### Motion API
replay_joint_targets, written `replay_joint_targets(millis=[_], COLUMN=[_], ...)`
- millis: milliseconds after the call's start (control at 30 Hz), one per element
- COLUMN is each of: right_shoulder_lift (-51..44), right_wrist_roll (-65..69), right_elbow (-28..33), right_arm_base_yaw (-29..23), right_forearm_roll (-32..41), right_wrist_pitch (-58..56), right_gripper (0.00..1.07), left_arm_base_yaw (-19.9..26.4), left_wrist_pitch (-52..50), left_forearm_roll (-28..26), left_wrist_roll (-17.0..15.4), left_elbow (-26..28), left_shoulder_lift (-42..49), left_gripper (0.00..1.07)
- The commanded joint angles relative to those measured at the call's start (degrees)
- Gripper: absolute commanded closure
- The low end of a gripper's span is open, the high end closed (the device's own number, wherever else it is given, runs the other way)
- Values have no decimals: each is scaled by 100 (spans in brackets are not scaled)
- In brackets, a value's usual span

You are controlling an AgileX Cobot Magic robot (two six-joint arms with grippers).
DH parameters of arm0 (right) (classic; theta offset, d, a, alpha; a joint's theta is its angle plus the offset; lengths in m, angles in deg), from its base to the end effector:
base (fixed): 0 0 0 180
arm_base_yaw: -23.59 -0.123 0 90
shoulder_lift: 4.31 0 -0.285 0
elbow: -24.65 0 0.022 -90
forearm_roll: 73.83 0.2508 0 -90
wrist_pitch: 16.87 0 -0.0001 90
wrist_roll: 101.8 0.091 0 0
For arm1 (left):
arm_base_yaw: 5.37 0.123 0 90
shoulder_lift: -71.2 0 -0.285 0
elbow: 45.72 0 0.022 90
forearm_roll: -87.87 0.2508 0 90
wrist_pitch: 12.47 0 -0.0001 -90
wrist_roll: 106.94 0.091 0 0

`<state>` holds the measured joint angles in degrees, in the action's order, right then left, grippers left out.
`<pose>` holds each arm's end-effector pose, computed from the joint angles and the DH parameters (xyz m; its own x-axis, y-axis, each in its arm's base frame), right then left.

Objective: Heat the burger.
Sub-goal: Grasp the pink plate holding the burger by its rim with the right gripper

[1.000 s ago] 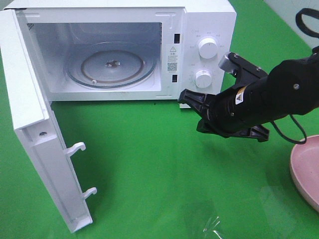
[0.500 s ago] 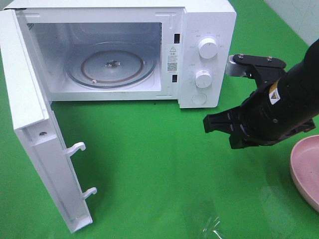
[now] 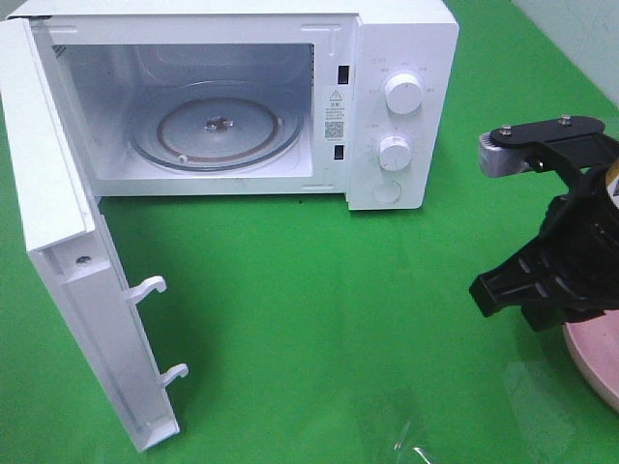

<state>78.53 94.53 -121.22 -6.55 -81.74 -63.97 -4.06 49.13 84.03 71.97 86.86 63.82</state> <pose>0.1976 0.1041 0.2247 -0.9055 -0.3077 -0.2923 -0.3092 0.9501 -0.0422 -0.0089 -0.0056 0.2818 -0.4446 -0.0610 -0.8936 0.0073 0.9974 -0.0717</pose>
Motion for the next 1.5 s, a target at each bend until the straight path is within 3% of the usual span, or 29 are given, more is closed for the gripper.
replay_joint_targets(millis=[33, 233, 433, 600, 633, 667, 733, 767, 800, 833, 867, 933, 1033, 1500], right_shoulder_lift=[-241, -487, -487, -487, -487, -487, -487, -487, -487, -487, -487, -487, -487, -40], right_wrist_roll=[-206, -367, -521, -584, -579, -579, -636, -636, -642, -642, -642, -642, -642, -510], right_elbow=[-17, -17, -11, -11, -11, -11, -11, -11, -11, -11, -11, -11, -11, 527], right_arm_base_yaw=[29, 155, 1014, 1301, 1455, 1455, 1518, 1518, 1518, 1518, 1518, 1518, 1518, 1518], right_forearm_roll=[-264, -350, -367, -556, -676, -676, -762, -762, -762, -762, -756, -756, -751, -665], right_wrist_pitch=[-275, -338, -304, -252, -241, -241, -189, -189, -97, -97, -46, -11, 6, 206], right_gripper=[94, 93, 90, 86, 78, 78, 46, 46, 26, 26, 13, 9, 6, 17], left_arm_base_yaw=[-11, -11, -11, -11, -11, -11, -11, -11, -11, -11, -11, -11, -11, -11], left_wrist_pitch=[-40, -40, -40, -40, -40, -40, -40, -40, -40, -40, -40, -40, -40, -40], left_forearm_roll=[-40, -40, -40, -40, -40, -40, -40, -40, -40, -40, -40, -40, -40, -40], left_wrist_roll=[-6, -6, -6, -6, -6, -6, -6, -6, -6, -6, -6, -6, -6, -6], left_elbow=[-11, -11, -11, -11, -11, -11, -11, -11, -11, -11, -11, -11, -11, -11], left_shoulder_lift=[80, 80, 80, 80, 80, 80, 80, 80, 80, 80, 80, 80, 80, 80], left_gripper=[9, 9, 9, 9, 9, 9, 9, 9, 9, 9, 9, 9, 9, 9])
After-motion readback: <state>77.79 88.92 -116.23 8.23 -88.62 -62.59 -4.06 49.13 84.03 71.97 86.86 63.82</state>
